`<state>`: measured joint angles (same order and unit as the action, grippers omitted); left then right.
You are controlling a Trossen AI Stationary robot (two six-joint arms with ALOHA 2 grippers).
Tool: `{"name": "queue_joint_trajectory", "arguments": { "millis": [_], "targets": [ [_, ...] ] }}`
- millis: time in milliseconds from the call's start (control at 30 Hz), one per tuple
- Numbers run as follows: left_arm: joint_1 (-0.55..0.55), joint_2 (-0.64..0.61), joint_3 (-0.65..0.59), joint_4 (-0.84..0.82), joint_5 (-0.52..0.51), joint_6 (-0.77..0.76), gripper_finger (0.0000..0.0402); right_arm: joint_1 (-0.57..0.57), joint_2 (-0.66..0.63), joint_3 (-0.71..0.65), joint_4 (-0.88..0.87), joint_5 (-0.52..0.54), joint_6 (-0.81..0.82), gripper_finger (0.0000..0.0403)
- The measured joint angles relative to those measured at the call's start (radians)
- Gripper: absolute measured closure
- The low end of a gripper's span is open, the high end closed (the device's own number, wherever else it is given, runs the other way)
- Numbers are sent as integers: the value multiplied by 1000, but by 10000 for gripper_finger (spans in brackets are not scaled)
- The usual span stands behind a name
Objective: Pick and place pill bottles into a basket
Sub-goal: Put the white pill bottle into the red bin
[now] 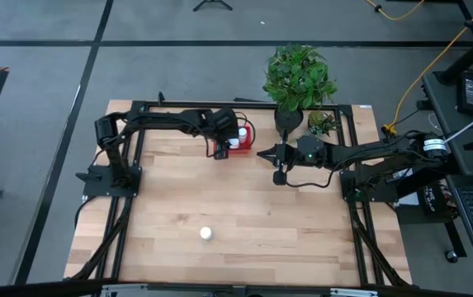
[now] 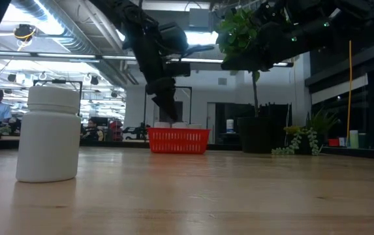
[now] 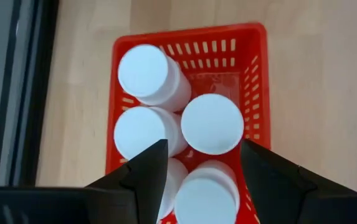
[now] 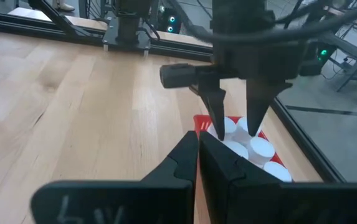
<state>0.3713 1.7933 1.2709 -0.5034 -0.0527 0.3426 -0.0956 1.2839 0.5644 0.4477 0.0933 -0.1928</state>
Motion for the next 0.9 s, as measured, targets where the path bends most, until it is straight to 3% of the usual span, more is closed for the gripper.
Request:
{"name": "queue_joint_trajectory", "arguments": {
  "millis": [467,633,767,900],
  "targets": [
    [-11,-63,0,12,5,27,211,0,0,0,3,0,0,383],
    [-11,-63,0,29,115,70,218,0,0,0,4,0,0,383],
    [-14,-84,-1,14,132,83,249,0,0,0,-2,0,0,383],
    [-27,-135,-5,-70,137,73,316,0,0,0,-2,0,-1,383]
  ]
}}
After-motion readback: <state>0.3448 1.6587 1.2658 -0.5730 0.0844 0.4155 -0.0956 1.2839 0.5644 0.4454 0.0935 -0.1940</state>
